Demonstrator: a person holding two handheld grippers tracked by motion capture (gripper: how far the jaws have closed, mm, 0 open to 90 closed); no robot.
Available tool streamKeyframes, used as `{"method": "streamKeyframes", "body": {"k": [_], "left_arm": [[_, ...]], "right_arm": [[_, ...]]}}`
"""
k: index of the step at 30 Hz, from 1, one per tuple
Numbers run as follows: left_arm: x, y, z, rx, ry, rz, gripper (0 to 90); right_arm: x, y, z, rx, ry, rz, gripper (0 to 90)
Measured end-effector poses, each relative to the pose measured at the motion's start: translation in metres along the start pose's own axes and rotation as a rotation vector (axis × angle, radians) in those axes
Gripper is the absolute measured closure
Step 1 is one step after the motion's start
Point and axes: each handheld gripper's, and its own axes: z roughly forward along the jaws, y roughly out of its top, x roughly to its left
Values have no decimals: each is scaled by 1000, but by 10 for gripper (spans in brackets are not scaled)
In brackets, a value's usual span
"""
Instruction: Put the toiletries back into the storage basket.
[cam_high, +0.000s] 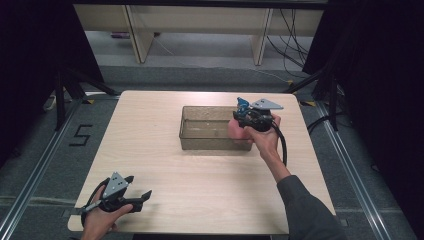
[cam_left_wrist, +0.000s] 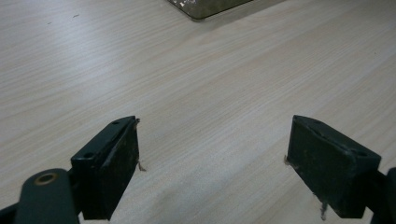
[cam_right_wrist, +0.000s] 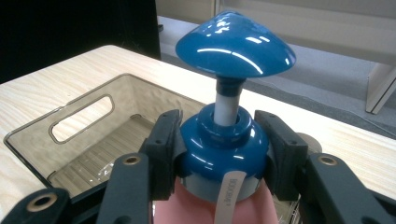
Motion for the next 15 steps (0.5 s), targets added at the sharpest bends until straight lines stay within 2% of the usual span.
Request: {"method": "streamKeyframes", "body": {"k": [5,7,8,10,11,12,14,15], "left_arm": [[0,0,0,-2,1,-1,163],[0,0,-1,-2,3,-1,163],[0,0,-1,-2,1,-1,163],[0,0,-1,0,0,2,163],[0,0,-1,-2,0,1,163],[0,0,-1,-1,0,1,163],[0,0,-1,-2,1,1,163],[0,0,-1,-2,1,0,163]], "right_arm": [[1,-3,3,-4,-5,1,536],[0,-4,3,3,-9,-19,536],[1,-6,5,6,3,12,536],[0,-8,6,20,6,6,536],[0,-11,6,20,-3,22,536],[-2,-11,7,19,-15,-14,536],[-3,-13,7,17,-12,-31,536],[-1,-14,7,20,-6,0,536]]}}
